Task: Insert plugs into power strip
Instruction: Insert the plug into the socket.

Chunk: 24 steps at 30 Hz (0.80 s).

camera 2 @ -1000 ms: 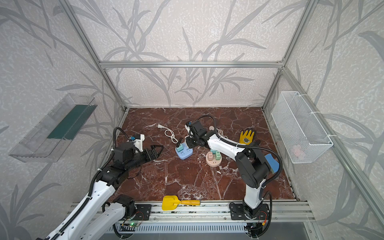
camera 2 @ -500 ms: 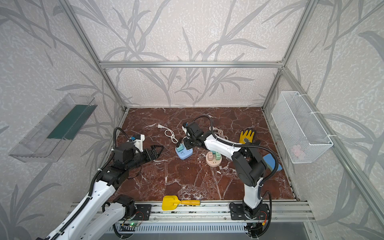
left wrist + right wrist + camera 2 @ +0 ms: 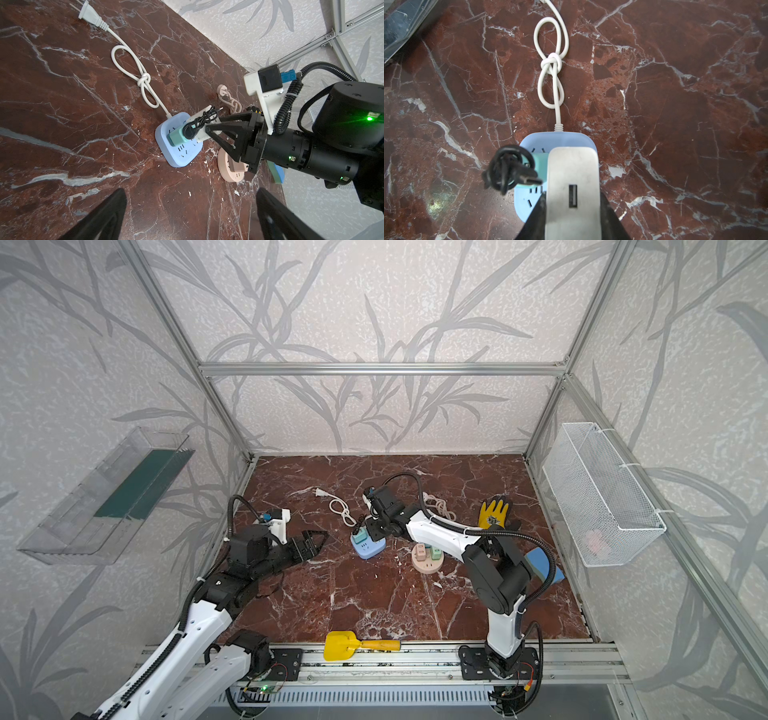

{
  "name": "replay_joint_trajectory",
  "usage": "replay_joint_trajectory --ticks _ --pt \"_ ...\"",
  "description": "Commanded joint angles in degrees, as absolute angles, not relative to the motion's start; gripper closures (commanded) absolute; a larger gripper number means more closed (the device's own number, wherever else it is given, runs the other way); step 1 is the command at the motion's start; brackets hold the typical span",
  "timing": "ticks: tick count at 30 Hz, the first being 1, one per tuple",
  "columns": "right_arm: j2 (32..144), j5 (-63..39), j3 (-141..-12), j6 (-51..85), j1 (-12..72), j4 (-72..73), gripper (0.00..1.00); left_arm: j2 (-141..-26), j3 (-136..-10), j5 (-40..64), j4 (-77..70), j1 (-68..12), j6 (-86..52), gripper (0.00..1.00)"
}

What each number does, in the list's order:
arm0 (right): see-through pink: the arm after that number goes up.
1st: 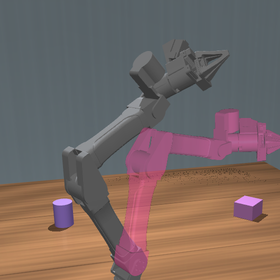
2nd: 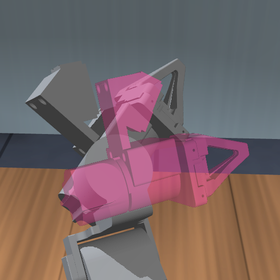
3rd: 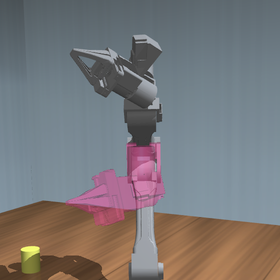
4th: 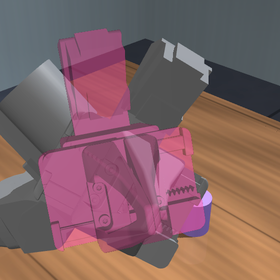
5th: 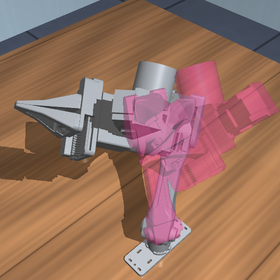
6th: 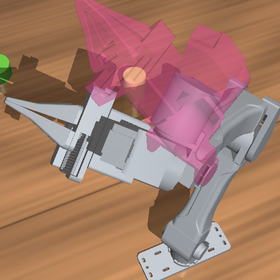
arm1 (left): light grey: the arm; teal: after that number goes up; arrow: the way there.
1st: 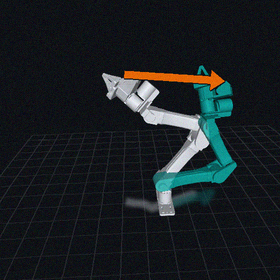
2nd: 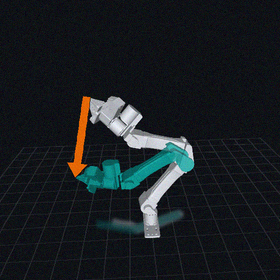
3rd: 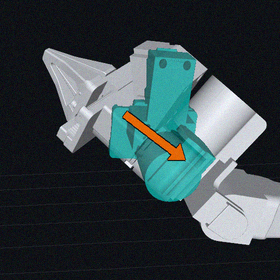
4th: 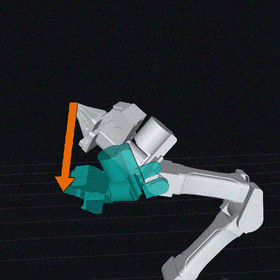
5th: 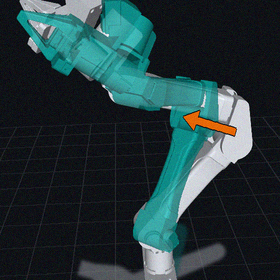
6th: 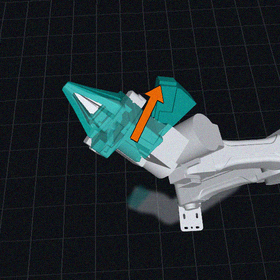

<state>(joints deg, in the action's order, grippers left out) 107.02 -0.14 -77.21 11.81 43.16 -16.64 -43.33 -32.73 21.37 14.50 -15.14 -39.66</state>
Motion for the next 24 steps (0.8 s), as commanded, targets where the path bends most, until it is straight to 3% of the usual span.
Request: replay_joint_trajectory --ticks 1,24 --pt "106.50 1.75 -78.14 10.73 43.59 -16.37 1.00 -43.42 -31.81 21.92 13.30 -14.85 -40.08 0.03" --pt "107.03 4.63 -76.95 10.82 45.00 -16.97 1.00 -44.47 -31.29 22.66 12.13 -14.68 -40.60 0.03"
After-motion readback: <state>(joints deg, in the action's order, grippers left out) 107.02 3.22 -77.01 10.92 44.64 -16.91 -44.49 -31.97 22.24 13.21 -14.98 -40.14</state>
